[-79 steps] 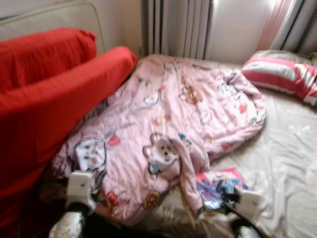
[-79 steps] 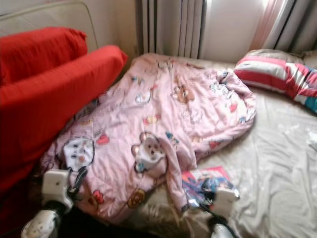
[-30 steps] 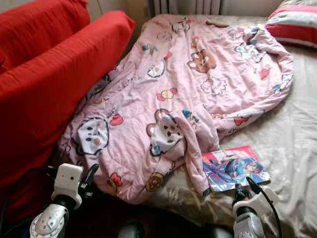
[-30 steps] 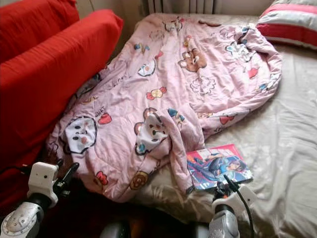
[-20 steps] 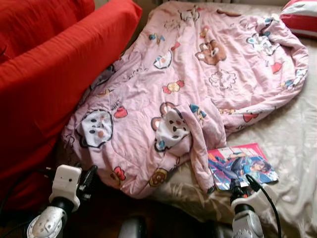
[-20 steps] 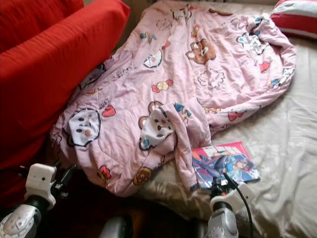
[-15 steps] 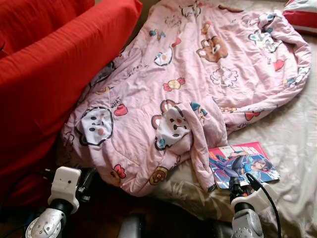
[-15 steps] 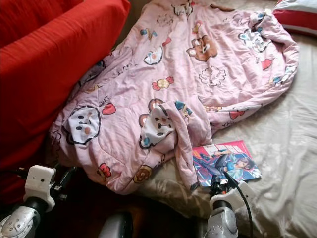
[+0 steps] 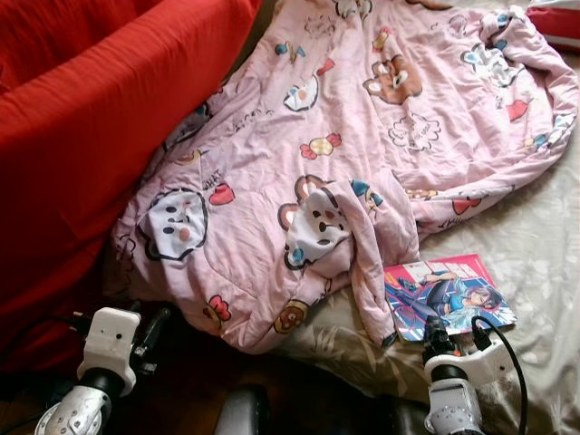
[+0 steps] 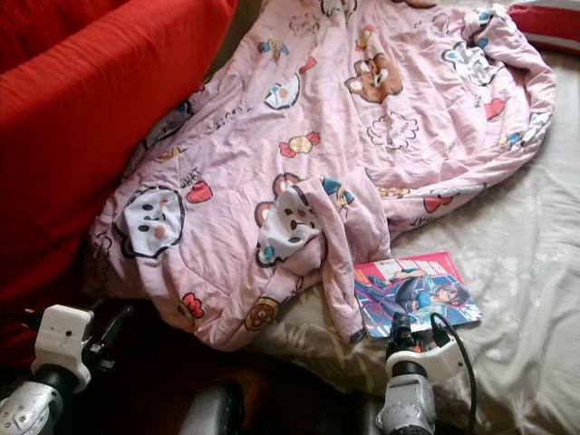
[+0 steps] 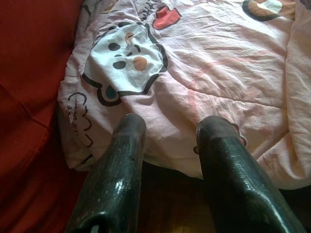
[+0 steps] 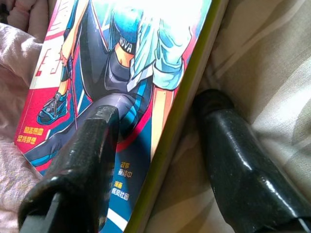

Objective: Clean up the room

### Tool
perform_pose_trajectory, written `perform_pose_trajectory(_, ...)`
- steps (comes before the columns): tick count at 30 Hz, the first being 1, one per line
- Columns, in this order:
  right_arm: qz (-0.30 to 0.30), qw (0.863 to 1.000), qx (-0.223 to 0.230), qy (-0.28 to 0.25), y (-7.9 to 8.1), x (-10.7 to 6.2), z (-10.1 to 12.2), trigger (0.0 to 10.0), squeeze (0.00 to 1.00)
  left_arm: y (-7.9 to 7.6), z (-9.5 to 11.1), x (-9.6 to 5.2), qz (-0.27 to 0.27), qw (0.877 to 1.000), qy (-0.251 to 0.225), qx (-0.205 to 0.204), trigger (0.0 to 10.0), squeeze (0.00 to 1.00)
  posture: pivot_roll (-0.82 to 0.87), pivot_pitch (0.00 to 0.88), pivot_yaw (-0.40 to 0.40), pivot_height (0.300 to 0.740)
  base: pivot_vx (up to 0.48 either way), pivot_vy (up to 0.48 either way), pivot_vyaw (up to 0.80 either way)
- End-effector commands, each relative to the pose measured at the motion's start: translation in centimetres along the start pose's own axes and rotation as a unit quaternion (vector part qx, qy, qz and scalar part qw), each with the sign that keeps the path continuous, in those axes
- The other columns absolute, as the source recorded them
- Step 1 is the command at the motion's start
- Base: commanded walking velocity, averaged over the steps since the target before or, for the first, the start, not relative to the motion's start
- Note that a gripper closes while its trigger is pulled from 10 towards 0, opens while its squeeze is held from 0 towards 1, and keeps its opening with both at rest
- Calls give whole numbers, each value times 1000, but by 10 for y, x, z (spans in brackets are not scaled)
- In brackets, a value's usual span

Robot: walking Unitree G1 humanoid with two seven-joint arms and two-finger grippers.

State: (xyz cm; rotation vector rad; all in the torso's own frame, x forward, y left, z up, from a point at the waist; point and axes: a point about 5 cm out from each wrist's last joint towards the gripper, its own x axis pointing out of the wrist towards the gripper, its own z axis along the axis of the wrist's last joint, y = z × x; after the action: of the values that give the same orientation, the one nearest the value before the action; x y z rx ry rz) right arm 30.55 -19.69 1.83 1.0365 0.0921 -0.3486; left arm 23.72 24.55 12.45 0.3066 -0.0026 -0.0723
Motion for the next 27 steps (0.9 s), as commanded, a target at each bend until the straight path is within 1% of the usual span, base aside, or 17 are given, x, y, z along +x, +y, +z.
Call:
perform_pose_trajectory(1,-7,998,22,58,-2,-9,-28,6039,0,7,-5,-7,7,1000,20,8,10000,0,212,361,131,616,0,0,0)
perform_pose_trajectory(2,1,998,23,57,1,-7,-28,0,0,7,-5,-7,8,1000,20,8,10000,0,212,359,130,616,0,0,0)
perform_pose_trajectory(10,21,998,25,55,7,-3,-24,0,0,4,-8,-4,8,1000,22,7,10000,0,200,337,119,616,0,0,0)
perform_pose_trajectory(14,22,998,23,54,7,-3,-23,0,0,3,-8,-2,8,1000,21,6,10000,0,199,329,116,616,0,0,0)
perform_pose_trajectory(16,20,998,18,52,5,-4,-22,0,0,3,-9,0,9,1000,21,6,10000,0,187,307,113,616,0,0,0)
perform_pose_trajectory(19,17,998,12,51,3,-4,-21,0,0,2,-11,1,9,1000,21,6,10000,0,182,298,112,616,0,0,0)
perform_pose_trajectory(20,11,999,-4,46,0,-5,-19,0,0,2,-12,3,9,1000,22,7,10000,0,177,286,109,616,0,0,0)
perform_pose_trajectory(21,11,999,-4,46,0,-5,-19,0,0,2,-12,3,9,1000,22,7,10000,0,177,286,109,616,0,0,0)
perform_pose_trajectory(22,7,999,-21,39,-1,-5,-17,0,0,1,-12,5,10,1000,21,7,10000,0,172,275,107,616,0,0,0)
perform_pose_trajectory(24,18,998,-65,17,1,-4,-8,0,0,2,-13,10,13,1000,19,6,10000,0,154,248,97,616,0,0,0)
perform_pose_trajectory(25,18,998,-65,17,1,-4,-8,0,0,2,-13,10,13,1000,19,6,10000,0,154,248,97,616,0,0,0)
perform_pose_trajectory(27,32,996,-85,-3,2,-4,-2,0,0,1,-14,14,15,1000,17,4,10000,0,140,235,92,616,0,0,0)
